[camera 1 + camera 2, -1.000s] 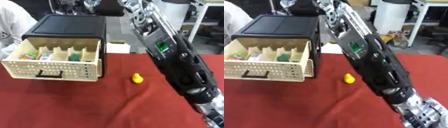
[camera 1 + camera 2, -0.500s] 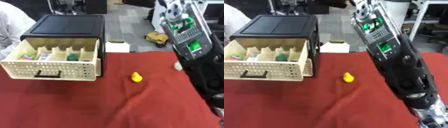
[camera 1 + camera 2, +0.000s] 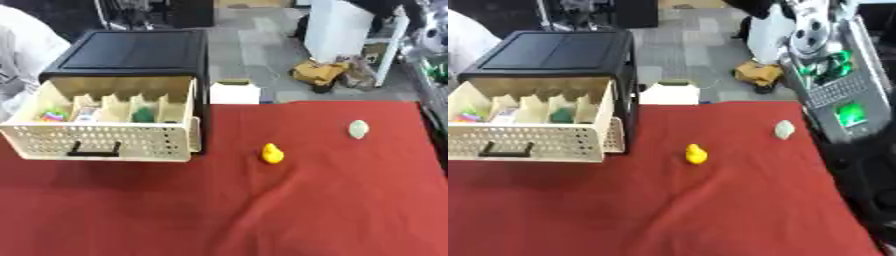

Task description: Pick up objects from table and place into drawer.

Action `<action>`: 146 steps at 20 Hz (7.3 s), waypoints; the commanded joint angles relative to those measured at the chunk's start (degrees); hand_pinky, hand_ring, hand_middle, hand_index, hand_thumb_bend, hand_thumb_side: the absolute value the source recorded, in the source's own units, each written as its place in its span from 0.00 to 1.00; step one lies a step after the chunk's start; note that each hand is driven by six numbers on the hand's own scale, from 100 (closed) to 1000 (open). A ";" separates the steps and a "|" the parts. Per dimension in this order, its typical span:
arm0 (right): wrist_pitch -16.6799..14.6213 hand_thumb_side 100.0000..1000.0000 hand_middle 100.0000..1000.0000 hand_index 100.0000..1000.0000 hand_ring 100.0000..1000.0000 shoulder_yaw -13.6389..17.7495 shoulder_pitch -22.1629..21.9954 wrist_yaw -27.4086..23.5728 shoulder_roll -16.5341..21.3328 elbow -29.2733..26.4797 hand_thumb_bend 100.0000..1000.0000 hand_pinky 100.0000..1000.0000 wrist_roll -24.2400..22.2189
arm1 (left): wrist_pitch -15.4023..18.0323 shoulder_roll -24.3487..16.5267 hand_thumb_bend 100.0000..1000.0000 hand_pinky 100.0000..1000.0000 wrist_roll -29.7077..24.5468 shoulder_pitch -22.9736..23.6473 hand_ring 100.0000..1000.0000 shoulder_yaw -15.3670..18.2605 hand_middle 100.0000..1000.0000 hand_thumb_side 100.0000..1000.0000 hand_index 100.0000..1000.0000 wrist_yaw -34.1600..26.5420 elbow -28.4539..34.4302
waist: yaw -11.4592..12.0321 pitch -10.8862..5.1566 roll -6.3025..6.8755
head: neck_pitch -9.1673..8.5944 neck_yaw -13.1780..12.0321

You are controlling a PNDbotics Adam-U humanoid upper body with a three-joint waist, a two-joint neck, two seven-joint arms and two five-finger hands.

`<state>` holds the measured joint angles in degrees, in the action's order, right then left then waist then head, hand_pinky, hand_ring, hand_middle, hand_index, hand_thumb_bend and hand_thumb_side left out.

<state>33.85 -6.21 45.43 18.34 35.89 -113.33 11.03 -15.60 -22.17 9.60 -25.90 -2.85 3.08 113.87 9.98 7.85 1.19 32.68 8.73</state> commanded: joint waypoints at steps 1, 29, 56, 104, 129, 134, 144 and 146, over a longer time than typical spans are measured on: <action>-2.21 0.50 0.37 0.59 0.62 1.99 -1.14 -3.05 2.68 -1.25 0.00 0.57 4.83 | 0.79 -2.05 0.00 0.00 -0.07 -1.46 0.00 -0.21 0.00 1.00 0.66 1.42 0.72 | -0.26 -0.49 0.22 | 0.22 -0.46; -35.72 0.67 0.56 0.78 0.71 10.46 -23.07 -13.63 4.22 -1.26 0.02 0.63 18.90 | 17.31 -23.41 0.00 0.63 -28.74 -8.55 0.46 -9.41 0.57 1.00 0.81 11.90 0.72 | -3.08 0.41 2.37 | 0.24 -4.51; -35.61 0.61 0.55 0.77 0.69 12.34 -25.71 -13.75 3.20 -1.26 0.03 0.63 21.21 | 14.20 -35.79 0.00 0.53 -49.37 -5.74 0.52 -16.02 0.59 1.00 0.86 6.06 0.72 | -3.27 0.59 2.07 | 3.11 -3.63; -32.54 0.58 0.53 0.75 0.69 13.75 -24.65 -13.14 0.36 -1.26 0.04 0.63 21.82 | -1.52 -33.54 0.00 0.49 -52.79 -5.54 0.53 -17.64 0.59 1.00 0.88 15.21 0.72 | -4.29 3.01 1.08 | 3.70 -6.34; -32.34 0.58 0.52 0.75 0.69 14.42 -24.94 -13.56 -0.29 -1.26 0.04 0.63 22.20 | -4.88 -30.90 0.00 0.50 -54.89 -9.38 0.61 -18.05 0.67 1.00 0.89 23.44 -2.91 | -5.01 3.73 1.16 | 2.00 -5.95; -32.26 0.58 0.52 0.75 0.69 14.54 -24.97 -13.54 -0.42 -1.26 0.04 0.64 22.33 | -4.25 -30.02 0.00 0.51 -54.09 -10.13 0.64 -18.01 0.71 1.00 0.91 24.61 -4.70 | -5.08 3.92 1.18 | 1.66 -5.90; -32.11 0.58 0.52 0.75 0.69 14.74 -25.06 -13.51 -0.67 -1.26 0.04 0.64 22.60 | -3.09 -27.90 0.00 0.53 -53.03 -12.16 0.67 -18.12 0.74 1.00 0.92 27.16 -7.83 | -5.41 4.42 1.20 | 0.80 -6.04; -32.09 0.58 0.52 0.75 0.69 14.82 -25.11 -13.49 -0.69 -1.26 0.04 0.64 22.68 | -2.93 -27.54 0.00 0.53 -52.67 -12.47 0.67 -18.06 0.74 1.00 0.92 27.86 -8.61 | -5.54 4.58 1.21 | 0.55 -6.09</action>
<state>1.77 7.81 20.02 4.92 34.37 -113.63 33.54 -18.44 -48.66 -43.29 -37.72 -21.67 29.90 106.32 4.50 13.09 2.53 33.92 2.68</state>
